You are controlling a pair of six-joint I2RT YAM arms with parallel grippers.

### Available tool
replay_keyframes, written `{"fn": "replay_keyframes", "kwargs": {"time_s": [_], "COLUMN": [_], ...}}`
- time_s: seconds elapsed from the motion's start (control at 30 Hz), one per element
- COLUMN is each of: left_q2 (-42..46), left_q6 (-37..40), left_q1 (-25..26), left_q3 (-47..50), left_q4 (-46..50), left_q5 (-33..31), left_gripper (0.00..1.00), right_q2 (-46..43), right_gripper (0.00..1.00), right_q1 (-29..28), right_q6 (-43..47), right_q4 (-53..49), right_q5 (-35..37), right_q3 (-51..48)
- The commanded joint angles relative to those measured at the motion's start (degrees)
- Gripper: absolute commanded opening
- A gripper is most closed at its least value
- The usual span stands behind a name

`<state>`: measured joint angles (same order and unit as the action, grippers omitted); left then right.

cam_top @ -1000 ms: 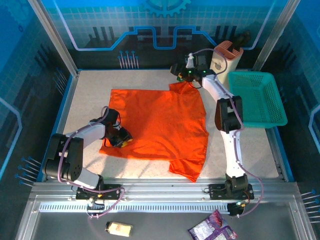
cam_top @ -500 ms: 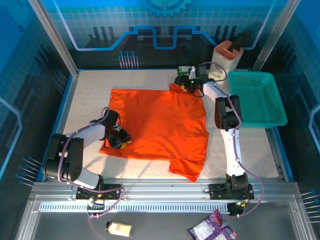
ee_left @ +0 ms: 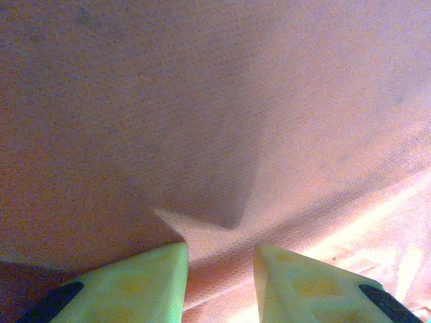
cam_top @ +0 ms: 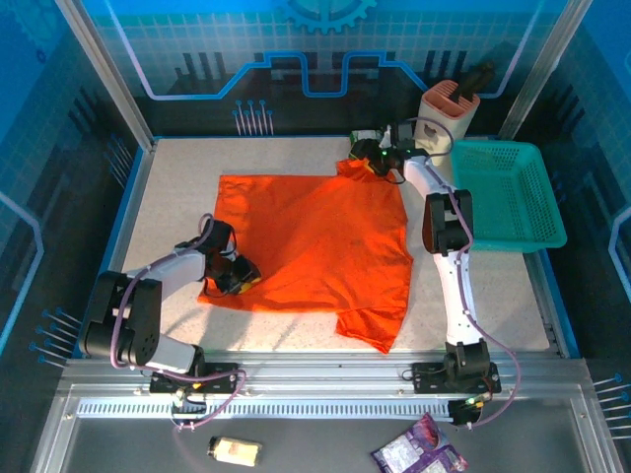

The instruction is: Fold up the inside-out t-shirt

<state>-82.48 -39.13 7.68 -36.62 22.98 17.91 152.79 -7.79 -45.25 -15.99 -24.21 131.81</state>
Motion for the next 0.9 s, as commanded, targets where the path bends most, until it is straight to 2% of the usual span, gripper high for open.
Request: {"fn": "replay_keyframes", "kwargs": {"time_s": [0.0,0.17,0.3,0.47,0.63,0.87], "left_q2": [2.75,5.75,8.14,7.94,4.36,0.83], "left_q6": [-1.62,-0.93,0.84,1.68,2.31,3.28], "left_q1": [0.32,0.38,0.32,-0.32,-1.52,-3.5], "left_q3": [0.74,-2.13,-4.04,-5.11,-6.0,-6.21], "left_q4": [1.34,2.95,5.36,5.42,4.99,8.61], "left_q5": [2.12,2.4,-0.36,-2.42,-2.32,-6.2], "left_gripper": [0.33,0.33,0.34,0.34,0.34,0.34], "right_q2": [-2.24,-9.1,-15.24,-27.75,-38.87,-44.03], "right_gripper": [0.7,0.71,0.7,0.7,0.7,0.7], "right_q1": [1.38,1.55,1.41,1.2,1.2,1.47], "right_q6": [0.56,4.41,7.54,11.84,16.01,19.58], "right_q4": [-3.9,-9.02,-15.63,-17.81,-19.78,-19.75], "right_q5": [-0.74,-1.8,-3.97,-5.25,-2.07,-0.84], "right_q3": [-1.12,-0.08,-2.24,-17.87,-35.13,-52.38]}}
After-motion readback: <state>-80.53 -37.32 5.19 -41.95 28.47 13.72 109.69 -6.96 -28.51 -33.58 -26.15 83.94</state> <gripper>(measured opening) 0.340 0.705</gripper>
